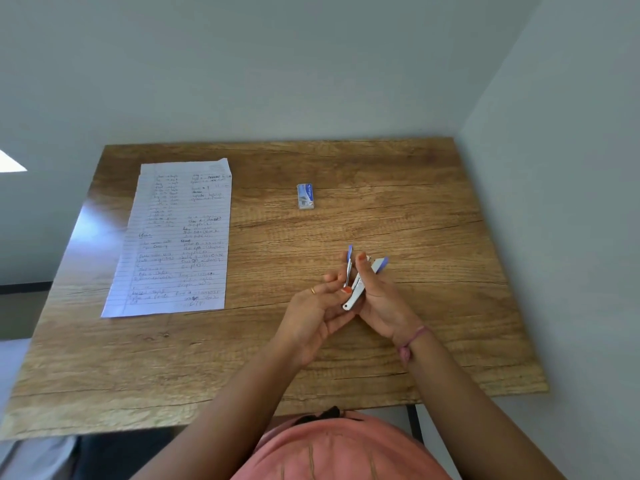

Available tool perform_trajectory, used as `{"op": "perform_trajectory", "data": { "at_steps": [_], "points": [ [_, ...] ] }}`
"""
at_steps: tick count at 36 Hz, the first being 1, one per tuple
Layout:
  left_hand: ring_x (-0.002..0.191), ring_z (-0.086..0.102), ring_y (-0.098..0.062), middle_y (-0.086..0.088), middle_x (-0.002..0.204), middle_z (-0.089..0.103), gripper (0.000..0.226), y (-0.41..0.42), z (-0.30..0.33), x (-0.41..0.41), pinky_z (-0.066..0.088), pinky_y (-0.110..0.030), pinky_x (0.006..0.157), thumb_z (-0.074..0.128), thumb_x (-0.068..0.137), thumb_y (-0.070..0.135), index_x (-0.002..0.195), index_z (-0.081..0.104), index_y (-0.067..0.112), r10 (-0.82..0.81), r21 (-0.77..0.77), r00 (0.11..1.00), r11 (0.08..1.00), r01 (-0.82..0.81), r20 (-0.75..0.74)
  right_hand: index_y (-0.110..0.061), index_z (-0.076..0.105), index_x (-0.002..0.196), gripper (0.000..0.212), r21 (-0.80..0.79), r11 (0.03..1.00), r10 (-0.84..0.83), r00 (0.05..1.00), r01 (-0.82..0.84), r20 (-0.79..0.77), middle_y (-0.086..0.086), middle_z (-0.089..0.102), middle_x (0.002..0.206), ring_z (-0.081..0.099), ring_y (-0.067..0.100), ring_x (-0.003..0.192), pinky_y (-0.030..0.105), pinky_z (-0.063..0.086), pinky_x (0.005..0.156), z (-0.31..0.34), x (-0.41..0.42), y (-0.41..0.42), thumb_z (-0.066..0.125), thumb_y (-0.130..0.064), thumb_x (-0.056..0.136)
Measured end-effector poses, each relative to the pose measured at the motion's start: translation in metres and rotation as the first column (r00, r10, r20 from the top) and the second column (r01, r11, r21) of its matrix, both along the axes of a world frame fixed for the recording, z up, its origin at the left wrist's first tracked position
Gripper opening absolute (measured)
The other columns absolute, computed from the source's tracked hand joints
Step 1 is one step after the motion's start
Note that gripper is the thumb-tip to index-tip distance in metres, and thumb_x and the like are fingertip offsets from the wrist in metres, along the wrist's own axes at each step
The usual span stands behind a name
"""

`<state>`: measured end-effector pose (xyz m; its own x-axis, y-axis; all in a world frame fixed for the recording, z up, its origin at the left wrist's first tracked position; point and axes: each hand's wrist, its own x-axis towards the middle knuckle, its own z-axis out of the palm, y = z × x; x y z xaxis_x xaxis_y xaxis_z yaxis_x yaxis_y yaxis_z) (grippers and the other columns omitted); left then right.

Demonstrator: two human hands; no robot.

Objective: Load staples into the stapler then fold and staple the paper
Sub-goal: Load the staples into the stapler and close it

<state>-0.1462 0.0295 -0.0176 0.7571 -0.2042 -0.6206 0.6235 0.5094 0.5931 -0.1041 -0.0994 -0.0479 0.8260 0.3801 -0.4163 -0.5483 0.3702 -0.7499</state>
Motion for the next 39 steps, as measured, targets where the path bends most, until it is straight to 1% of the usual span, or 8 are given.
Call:
{"op": "perform_trajectory", "data": {
  "at_steps": [3,7,10,14,18,24,33,39],
  "points": [
    [0.089,0.070,-0.007,0.002,0.095,0.075,0.016,-0.001,-0.004,-0.002,0.056,-0.024,0.081,0.062,0.090,0.008,0.101,0.072,0.013,-0.041,0.140,0.999,0.989,0.037,0.027,-0.011,0.063,0.084,0.033,-0.027,1.000,-0.013,1.000,0.013,-0.005,0.006,0.067,0.078,0.069,0.018,0.087,0.037,0.055,0.083,-0.003,0.001,0.001,0.068,-0.043,0.079],
    [0.089,0.064,-0.010,-0.003,0.093,0.070,0.014,0.001,-0.007,-0.003,0.052,-0.026,0.087,0.060,0.093,0.013,0.094,0.074,0.017,-0.153,0.344,0.985,0.931,0.118,0.074,-0.017,0.066,0.062,0.023,-0.076,0.996,-0.043,0.999,0.041,-0.025,0.006,0.068,0.072,0.070,0.017,0.080,0.029,0.055,0.069,-0.007,0.002,0.006,0.071,-0.033,0.079],
    [0.083,0.058,-0.013,-0.005,0.087,0.067,0.015,0.004,-0.007,-0.003,0.050,-0.034,0.084,0.061,0.093,0.017,0.090,0.075,0.020,-0.238,0.510,0.965,0.847,0.152,0.107,-0.020,0.062,0.056,0.032,-0.093,0.992,-0.091,0.995,0.088,-0.027,-0.002,0.060,0.057,0.067,0.015,0.068,0.029,0.053,0.066,-0.009,0.006,0.007,0.069,-0.027,0.087],
    [0.070,0.055,-0.006,0.004,0.075,0.066,0.013,0.012,-0.008,-0.005,0.048,-0.032,0.075,0.064,0.091,0.022,0.085,0.074,0.017,-0.321,0.651,0.938,0.741,0.166,0.127,-0.015,0.055,0.061,0.031,-0.204,0.964,-0.170,0.985,0.169,0.011,-0.003,0.044,0.045,0.048,0.011,0.042,0.029,0.047,0.052,-0.010,0.011,0.012,0.073,-0.028,0.083],
    [0.080,0.063,-0.011,-0.001,0.085,0.073,0.010,0.021,-0.009,-0.007,0.052,-0.034,0.083,0.063,0.090,0.019,0.091,0.074,0.020,-0.316,0.713,0.941,0.687,0.141,0.119,-0.016,0.053,0.062,0.037,-0.383,0.912,-0.123,0.988,0.148,0.089,-0.006,0.038,0.041,0.037,0.009,0.035,0.023,0.039,0.040,-0.009,0.015,0.017,0.073,-0.040,0.081],
    [0.091,0.066,-0.009,0.006,0.092,0.073,0.011,0.047,-0.013,-0.006,0.053,-0.030,0.088,0.062,0.091,0.022,0.095,0.072,0.025,-0.242,0.776,0.961,0.629,0.051,0.133,-0.020,0.048,0.054,0.044,-0.510,0.848,-0.084,0.986,0.147,0.145,-0.004,0.039,0.041,0.036,0.012,0.035,0.023,0.037,0.038,-0.010,0.016,0.027,0.072,-0.045,0.081],
    [0.091,0.062,0.000,0.014,0.093,0.070,0.009,0.080,-0.013,0.004,0.047,-0.017,0.078,0.061,0.092,0.025,0.096,0.069,0.030,-0.198,0.811,0.957,0.582,-0.059,0.211,-0.010,0.056,0.067,0.034,-0.594,0.796,-0.046,0.990,0.116,0.133,-0.002,0.039,0.040,0.037,0.012,0.032,0.024,0.036,0.039,-0.008,0.022,0.041,0.070,-0.035,0.084],
    [0.087,0.057,0.010,0.022,0.091,0.066,0.012,0.092,-0.022,0.006,0.038,-0.007,0.068,0.060,0.093,0.025,0.100,0.069,0.028,-0.223,0.836,0.946,0.542,-0.080,0.235,-0.017,0.045,0.045,0.051,-0.708,0.695,-0.002,0.984,0.130,0.179,0.000,0.042,0.036,0.041,0.015,0.029,0.019,0.031,0.035,-0.009,0.022,0.054,0.068,-0.038,0.085]
  ]
}}
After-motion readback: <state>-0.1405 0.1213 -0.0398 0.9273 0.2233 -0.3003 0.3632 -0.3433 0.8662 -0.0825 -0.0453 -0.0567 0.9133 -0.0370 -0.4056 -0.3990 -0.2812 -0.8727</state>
